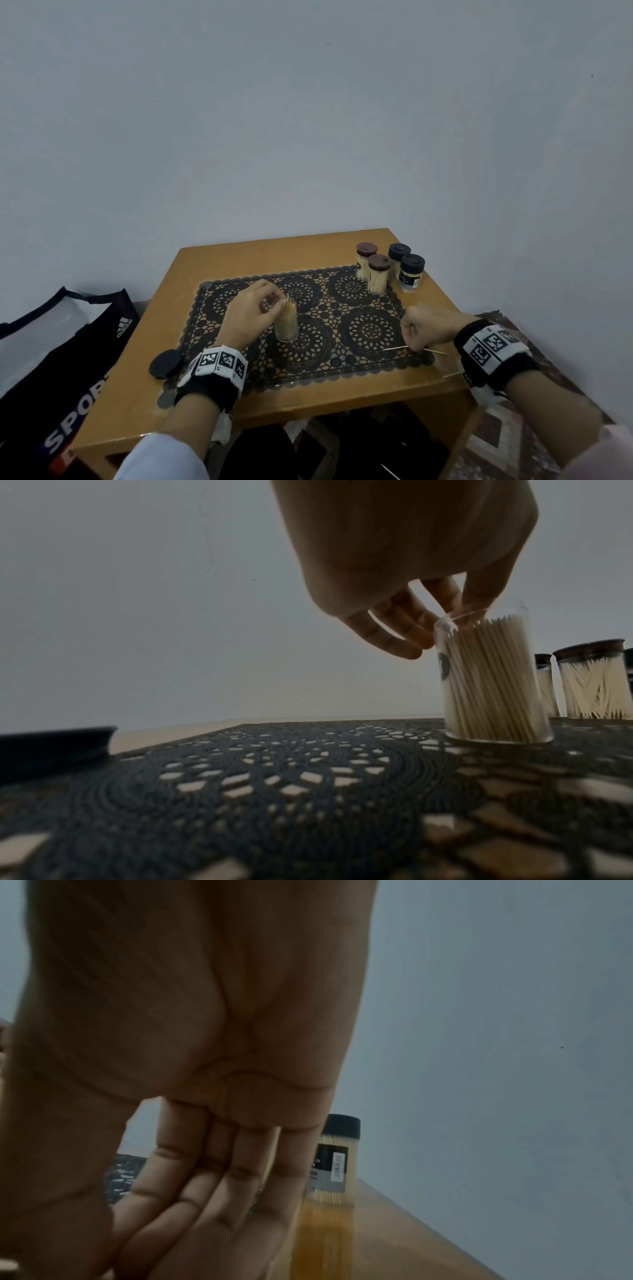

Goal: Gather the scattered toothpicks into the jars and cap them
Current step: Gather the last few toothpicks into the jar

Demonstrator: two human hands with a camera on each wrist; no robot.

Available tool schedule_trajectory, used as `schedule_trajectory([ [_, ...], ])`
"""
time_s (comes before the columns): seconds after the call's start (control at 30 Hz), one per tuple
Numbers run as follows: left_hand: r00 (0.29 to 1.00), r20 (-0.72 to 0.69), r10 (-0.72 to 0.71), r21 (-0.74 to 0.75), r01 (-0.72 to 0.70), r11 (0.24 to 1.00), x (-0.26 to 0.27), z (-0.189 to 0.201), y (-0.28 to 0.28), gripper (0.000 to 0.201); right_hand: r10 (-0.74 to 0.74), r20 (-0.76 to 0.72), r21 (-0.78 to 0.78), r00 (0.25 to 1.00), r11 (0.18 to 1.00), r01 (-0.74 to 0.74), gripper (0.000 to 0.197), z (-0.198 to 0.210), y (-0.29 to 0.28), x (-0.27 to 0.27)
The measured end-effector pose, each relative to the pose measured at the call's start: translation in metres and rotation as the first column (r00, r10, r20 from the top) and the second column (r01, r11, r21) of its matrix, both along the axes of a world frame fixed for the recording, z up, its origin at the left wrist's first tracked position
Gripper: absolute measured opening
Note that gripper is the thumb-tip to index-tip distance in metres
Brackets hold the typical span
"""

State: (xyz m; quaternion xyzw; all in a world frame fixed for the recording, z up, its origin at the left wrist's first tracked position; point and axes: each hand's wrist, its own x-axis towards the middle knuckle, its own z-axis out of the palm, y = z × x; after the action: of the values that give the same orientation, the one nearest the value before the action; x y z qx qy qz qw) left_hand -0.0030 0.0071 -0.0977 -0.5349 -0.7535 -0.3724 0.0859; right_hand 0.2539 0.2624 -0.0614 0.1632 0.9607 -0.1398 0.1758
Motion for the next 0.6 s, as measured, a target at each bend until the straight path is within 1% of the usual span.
schedule_trajectory([
  [0.1, 1.000, 0.003, -0.001, -0.001, 0.001, 1.000, 0.000, 0.000, 0.000, 0.033, -0.007, 0.007, 0.017, 1.000, 1.000, 0.007, 0.016, -0.002, 0.001, 0.001],
  [0.17, 1.000, 0.017, -0.009, -0.004, 0.009, 1.000, 0.000, 0.000, 0.000, 0.032, -0.025, -0.044, 0.004, 0.999, 1.000, 0.026, 0.019, -0.003, 0.003, 0.003],
  [0.23, 0.999, 0.033, -0.014, -0.007, 0.014, 1.000, 0.000, -0.001, 0.000, 0.032, -0.051, -0.119, -0.039, 0.992, 0.998, 0.047, 0.020, -0.002, 0.007, 0.005],
  [0.3, 0.999, 0.035, -0.009, -0.009, 0.010, 1.000, -0.001, -0.002, 0.001, 0.033, -0.091, -0.153, -0.099, 0.984, 0.992, 0.077, 0.019, -0.001, 0.010, 0.008],
  [0.47, 0.999, 0.032, -0.002, -0.017, 0.003, 1.000, 0.001, 0.001, 0.001, 0.035, -0.174, -0.094, -0.243, 0.980, 0.959, 0.147, 0.015, -0.001, 0.017, 0.019],
  [0.53, 0.999, 0.049, -0.011, -0.008, 0.011, 1.000, 0.002, 0.002, 0.000, 0.027, -0.189, -0.107, -0.224, 0.976, 0.961, 0.162, 0.012, -0.002, 0.017, 0.022],
  [0.6, 0.997, 0.071, -0.020, 0.006, 0.019, 1.000, 0.003, 0.002, 0.000, 0.020, -0.161, -0.134, -0.127, 0.978, 0.981, 0.144, 0.005, -0.003, 0.016, 0.023],
])
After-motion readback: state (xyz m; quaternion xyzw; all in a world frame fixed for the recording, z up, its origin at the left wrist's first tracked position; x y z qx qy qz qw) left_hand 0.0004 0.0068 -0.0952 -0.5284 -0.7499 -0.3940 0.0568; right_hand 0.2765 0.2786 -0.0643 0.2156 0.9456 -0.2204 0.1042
